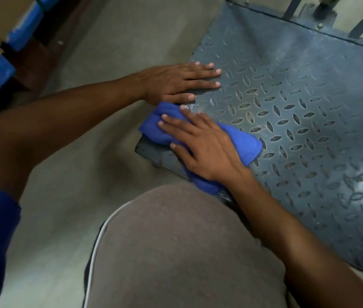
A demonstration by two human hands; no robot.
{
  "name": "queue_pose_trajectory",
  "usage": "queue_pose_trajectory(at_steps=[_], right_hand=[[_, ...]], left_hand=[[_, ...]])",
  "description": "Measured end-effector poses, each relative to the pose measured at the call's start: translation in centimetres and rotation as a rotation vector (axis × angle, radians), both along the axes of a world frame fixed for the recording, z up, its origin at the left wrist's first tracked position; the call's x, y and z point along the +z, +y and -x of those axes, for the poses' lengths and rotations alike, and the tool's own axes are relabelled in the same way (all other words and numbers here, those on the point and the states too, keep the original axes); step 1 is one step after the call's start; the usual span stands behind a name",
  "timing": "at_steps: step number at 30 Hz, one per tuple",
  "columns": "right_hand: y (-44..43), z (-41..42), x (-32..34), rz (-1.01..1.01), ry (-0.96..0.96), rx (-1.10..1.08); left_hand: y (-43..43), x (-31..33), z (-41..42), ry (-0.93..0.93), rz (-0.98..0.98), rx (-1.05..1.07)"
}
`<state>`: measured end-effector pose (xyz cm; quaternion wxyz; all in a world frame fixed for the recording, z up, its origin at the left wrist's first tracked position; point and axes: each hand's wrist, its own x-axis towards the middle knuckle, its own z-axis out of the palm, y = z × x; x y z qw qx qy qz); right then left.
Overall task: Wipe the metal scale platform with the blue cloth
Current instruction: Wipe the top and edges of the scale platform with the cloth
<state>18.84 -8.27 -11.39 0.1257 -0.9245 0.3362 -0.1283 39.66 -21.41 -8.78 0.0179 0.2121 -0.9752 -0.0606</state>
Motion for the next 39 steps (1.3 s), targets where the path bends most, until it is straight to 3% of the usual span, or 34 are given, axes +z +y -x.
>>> queue_pose_trajectory(at_steps=[2, 7, 11, 14, 16, 19, 23, 28, 33, 37, 39], right_hand=[[0.8, -1.2, -0.1, 0.014, -0.039, -0.067], [2.2, -2.7, -1.1, 0.012, -0.037, 0.251], [0.1, -3.3, -0.4, -0.058, -0.121, 0.044], [2.1, -3.7, -1.1, 0.012, -0.094, 0.285], [0.2, -2.5, -0.8, -0.044, -0.13, 0.355], [-2.0, -1.7, 0.2, -0.137, -0.213, 0.108], [-0.1, -1.3, 0.3, -0.132, -0.15, 0.327], [-3.7, 0.6, 0.5, -0.143, -0.28, -0.099], [2.6, -2.1, -0.2, -0.178, -0.287, 0.214], [-0.7, -1.9, 0.2, -0.108, -0.327, -0.092], [0.4, -4.0, -0.2, -0.032, -0.311, -0.065]], left_hand=[[-0.1, -0.1, -0.2, 0.009, -0.001, -0.011], [0.2, 0.4, -0.4, -0.022, 0.01, -0.009], [0.0, 0.2, -0.3, -0.011, 0.054, -0.03], [0.4, -0.2, -0.4, 0.029, 0.045, -0.017], [0.1, -0.5, -0.3, 0.045, 0.049, -0.028], [-0.7, -0.9, -0.5, 0.09, 0.067, -0.051], [-1.3, -0.8, -0.8, 0.103, 0.016, 0.001], [-1.8, -0.8, -0.8, 0.1, 0.004, 0.009], [-1.1, -0.7, -0.7, 0.105, 0.006, 0.037], [-1.4, -1.1, -0.5, 0.08, 0.044, 0.04], [-1.5, -1.2, -0.5, 0.089, 0.059, 0.049]])
